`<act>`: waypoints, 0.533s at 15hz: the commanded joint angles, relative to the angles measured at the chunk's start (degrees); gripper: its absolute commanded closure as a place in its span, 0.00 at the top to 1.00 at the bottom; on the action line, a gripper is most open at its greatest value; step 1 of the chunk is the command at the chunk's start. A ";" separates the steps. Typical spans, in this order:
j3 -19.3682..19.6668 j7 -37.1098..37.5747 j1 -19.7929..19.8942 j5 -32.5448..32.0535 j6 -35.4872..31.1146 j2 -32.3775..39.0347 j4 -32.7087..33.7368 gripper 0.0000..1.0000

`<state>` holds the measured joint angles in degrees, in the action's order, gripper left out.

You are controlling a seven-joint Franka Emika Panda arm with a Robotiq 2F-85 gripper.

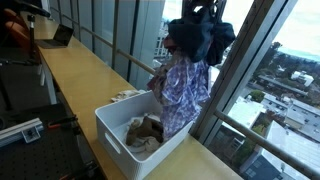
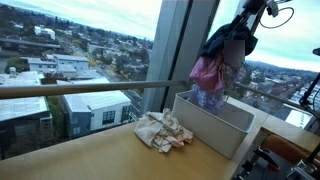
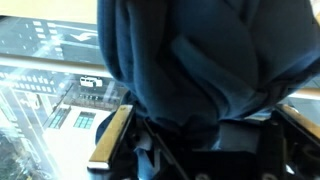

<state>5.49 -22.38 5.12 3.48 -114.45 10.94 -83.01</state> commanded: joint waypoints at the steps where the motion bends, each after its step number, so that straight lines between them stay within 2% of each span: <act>1: -1.21 2.04 -0.57 -1.24 -7.44 -5.34 -14.51 0.00; 4: -1.35 2.59 -0.64 -1.41 -12.03 -6.25 -22.95 0.00; 8: -1.17 2.35 -0.21 -1.23 -16.42 -5.58 -30.51 0.00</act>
<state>4.72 -20.76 4.38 3.35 -127.43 7.70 -107.54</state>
